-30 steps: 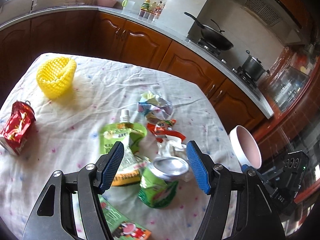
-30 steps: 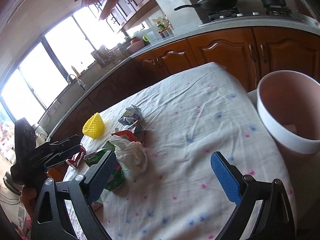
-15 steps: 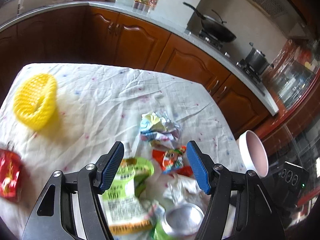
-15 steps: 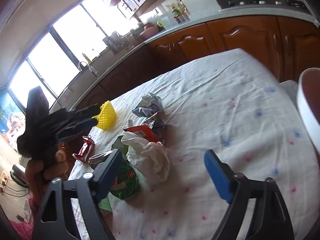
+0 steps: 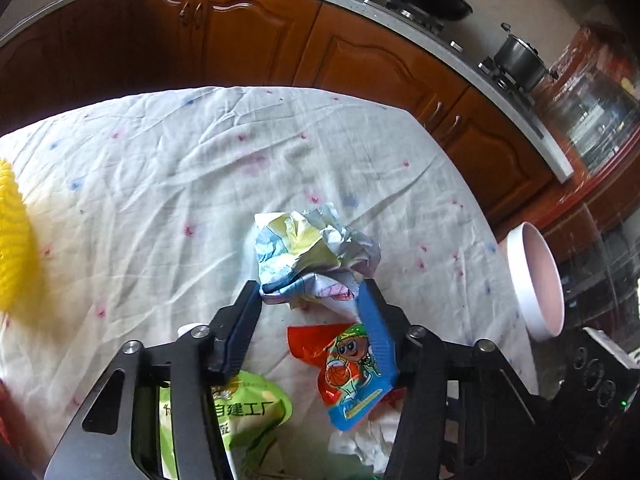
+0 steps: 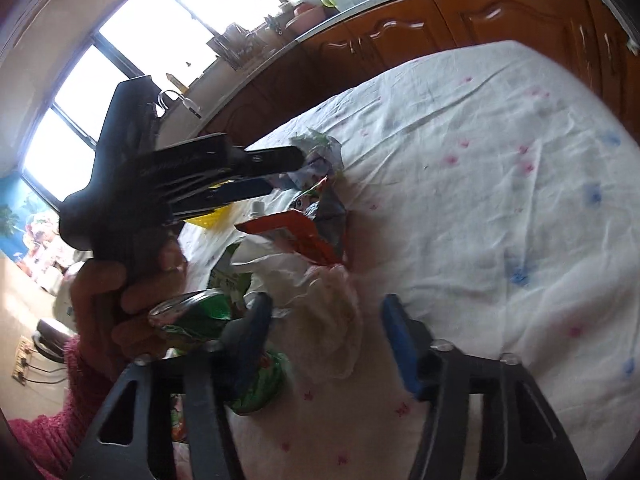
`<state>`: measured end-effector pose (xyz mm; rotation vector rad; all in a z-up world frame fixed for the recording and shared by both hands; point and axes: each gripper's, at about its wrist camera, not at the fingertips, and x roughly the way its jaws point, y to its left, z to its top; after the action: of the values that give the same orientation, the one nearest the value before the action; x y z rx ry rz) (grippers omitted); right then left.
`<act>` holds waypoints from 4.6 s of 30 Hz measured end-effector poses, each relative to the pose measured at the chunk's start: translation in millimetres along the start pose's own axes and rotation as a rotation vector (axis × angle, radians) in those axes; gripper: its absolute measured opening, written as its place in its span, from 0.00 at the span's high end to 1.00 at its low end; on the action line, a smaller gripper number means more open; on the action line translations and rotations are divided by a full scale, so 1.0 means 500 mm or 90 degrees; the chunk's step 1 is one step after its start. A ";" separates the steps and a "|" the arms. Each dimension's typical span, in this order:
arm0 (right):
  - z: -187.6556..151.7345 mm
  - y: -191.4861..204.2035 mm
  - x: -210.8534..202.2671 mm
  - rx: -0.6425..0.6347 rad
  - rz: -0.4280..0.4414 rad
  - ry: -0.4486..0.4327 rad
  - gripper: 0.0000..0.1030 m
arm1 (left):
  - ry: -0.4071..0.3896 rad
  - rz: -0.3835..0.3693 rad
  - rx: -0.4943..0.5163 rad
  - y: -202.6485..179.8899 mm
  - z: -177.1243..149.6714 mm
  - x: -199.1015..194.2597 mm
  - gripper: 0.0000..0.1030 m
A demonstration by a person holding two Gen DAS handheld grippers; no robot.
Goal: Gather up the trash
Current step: 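Grasp the crumpled foil wrapper with the left tool while the right grasps the tissue, then carry the wrapper and tissue toward the pink bin, then open both tools over the pink bin to drop wrapper and tissue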
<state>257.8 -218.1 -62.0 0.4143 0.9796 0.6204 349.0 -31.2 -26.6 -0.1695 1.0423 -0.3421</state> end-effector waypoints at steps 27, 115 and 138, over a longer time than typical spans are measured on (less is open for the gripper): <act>-0.009 0.009 -0.083 -0.024 0.011 -0.053 0.47 | -0.135 -0.075 0.009 -0.063 -0.081 -0.222 0.80; 0.001 -0.361 -0.508 0.103 -0.372 -0.230 0.92 | 0.057 -0.126 0.246 -0.634 -0.055 0.130 0.79; -0.029 -0.372 -0.545 0.167 -0.317 -0.268 0.40 | 0.049 -0.128 0.204 -0.592 -0.087 0.095 0.39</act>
<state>189.5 -536.0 -4.6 0.4849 0.7177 -0.0516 274.9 -323.6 1.2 0.0283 1.0341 -0.6976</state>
